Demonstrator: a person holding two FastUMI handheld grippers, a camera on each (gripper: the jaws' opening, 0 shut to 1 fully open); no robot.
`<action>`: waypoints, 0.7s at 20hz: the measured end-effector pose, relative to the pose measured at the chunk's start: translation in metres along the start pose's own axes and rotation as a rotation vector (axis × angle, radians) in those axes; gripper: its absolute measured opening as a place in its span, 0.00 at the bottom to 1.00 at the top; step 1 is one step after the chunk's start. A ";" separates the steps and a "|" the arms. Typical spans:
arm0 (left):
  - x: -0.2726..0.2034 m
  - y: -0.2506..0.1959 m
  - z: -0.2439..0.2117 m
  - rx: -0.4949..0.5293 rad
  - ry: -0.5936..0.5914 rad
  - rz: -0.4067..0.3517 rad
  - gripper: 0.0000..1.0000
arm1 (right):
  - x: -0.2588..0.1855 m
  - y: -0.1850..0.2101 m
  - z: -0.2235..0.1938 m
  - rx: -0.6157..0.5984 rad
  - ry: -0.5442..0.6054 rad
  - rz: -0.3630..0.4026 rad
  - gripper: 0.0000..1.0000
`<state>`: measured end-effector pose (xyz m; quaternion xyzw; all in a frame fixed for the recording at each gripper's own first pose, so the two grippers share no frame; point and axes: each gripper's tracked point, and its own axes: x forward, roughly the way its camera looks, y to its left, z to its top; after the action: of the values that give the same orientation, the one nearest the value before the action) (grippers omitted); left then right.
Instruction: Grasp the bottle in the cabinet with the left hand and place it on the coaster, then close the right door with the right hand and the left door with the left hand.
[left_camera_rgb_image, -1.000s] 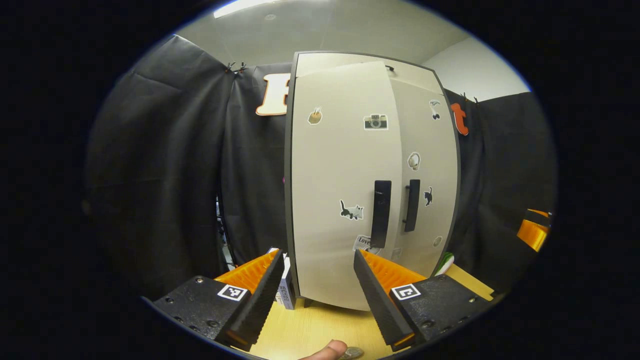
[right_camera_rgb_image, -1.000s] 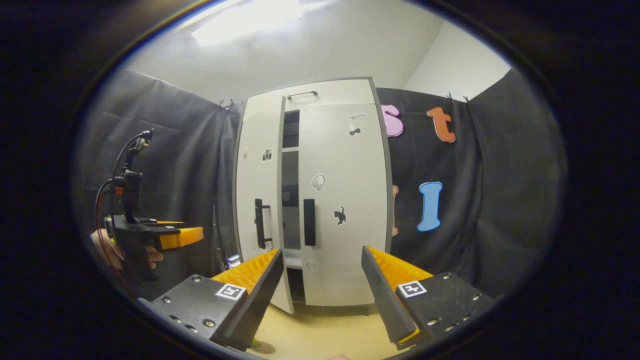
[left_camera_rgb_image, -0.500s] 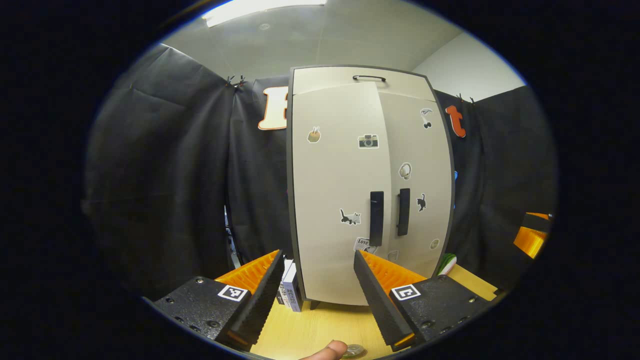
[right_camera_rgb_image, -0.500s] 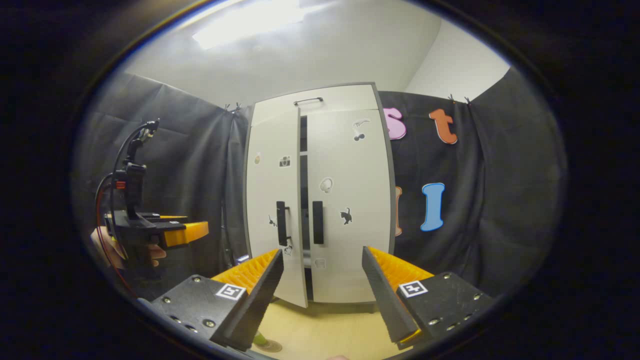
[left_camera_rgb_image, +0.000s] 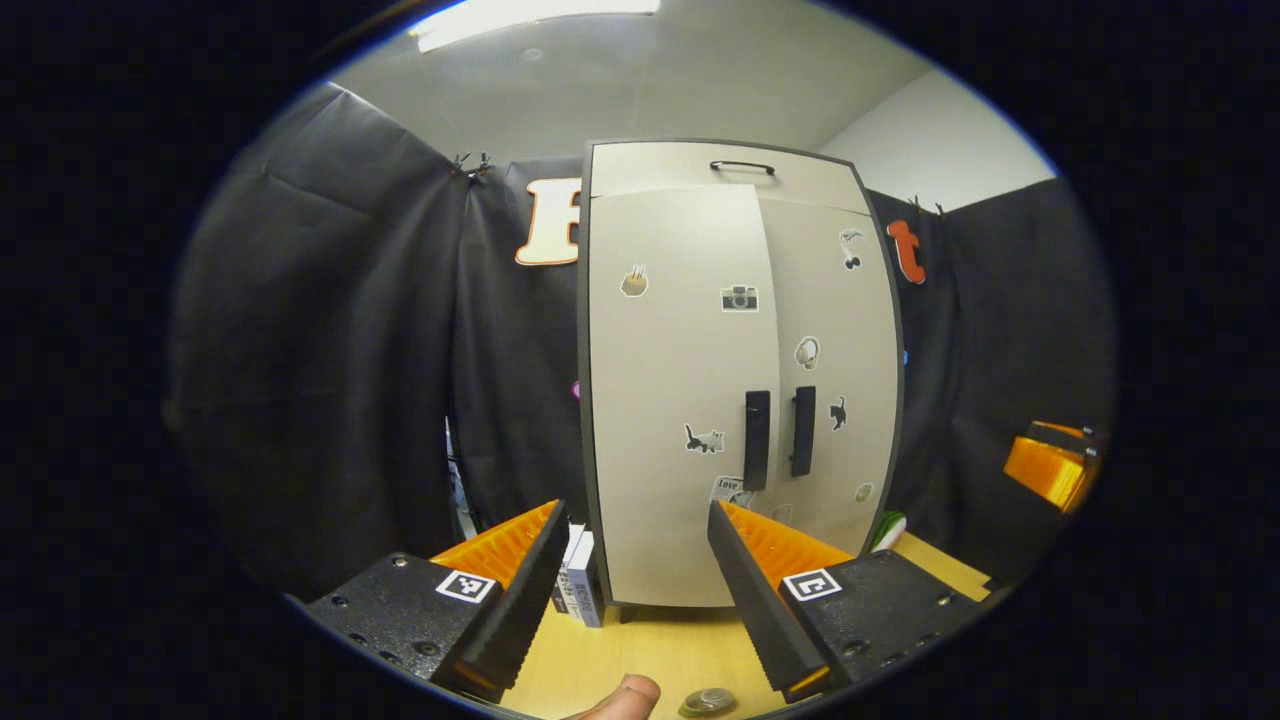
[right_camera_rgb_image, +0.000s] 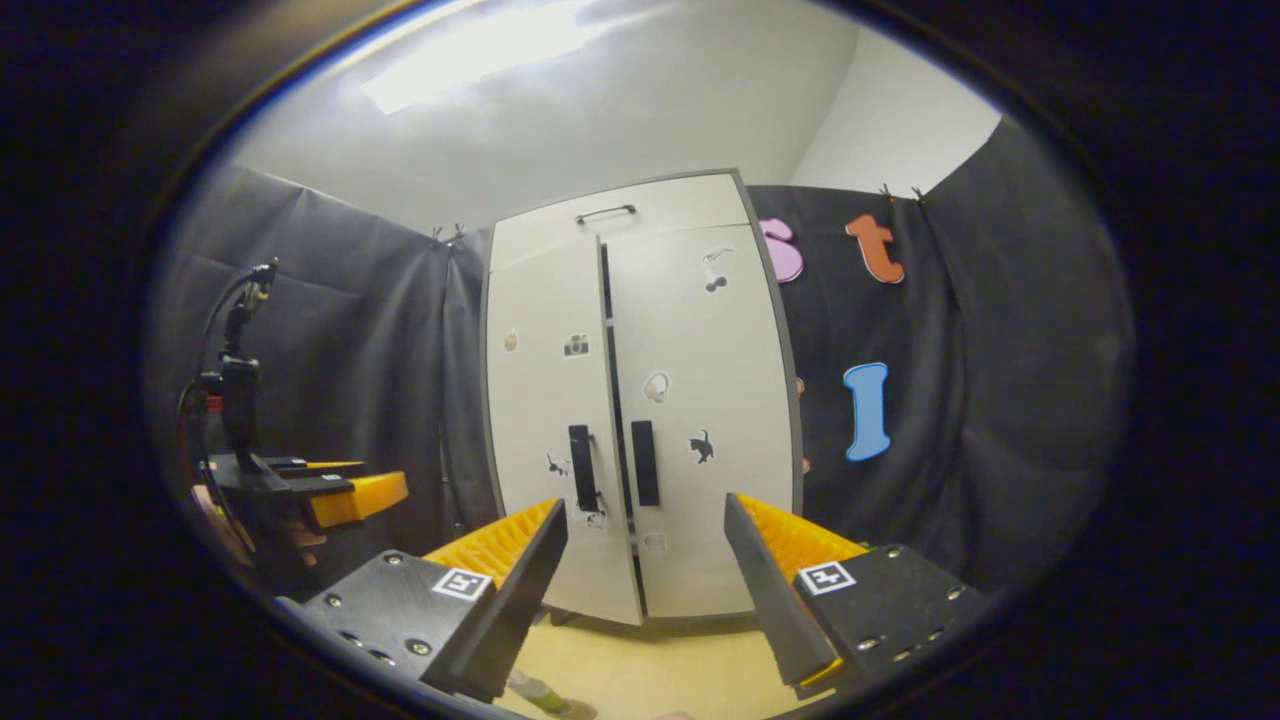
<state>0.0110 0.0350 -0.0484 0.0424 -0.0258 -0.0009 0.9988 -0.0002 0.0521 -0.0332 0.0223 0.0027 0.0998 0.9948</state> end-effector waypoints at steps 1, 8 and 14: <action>-0.002 0.000 -0.002 -0.002 0.007 -0.004 0.89 | -0.002 0.001 -0.002 -0.017 0.004 -0.009 0.99; -0.017 -0.006 -0.012 -0.002 0.018 -0.027 0.89 | -0.013 0.010 -0.003 -0.093 -0.001 -0.025 0.95; -0.018 -0.023 -0.020 0.024 0.010 -0.068 0.89 | -0.016 0.001 -0.009 -0.090 0.020 -0.083 0.96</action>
<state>-0.0061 0.0135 -0.0716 0.0554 -0.0196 -0.0342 0.9977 -0.0160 0.0507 -0.0422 -0.0238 0.0092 0.0590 0.9979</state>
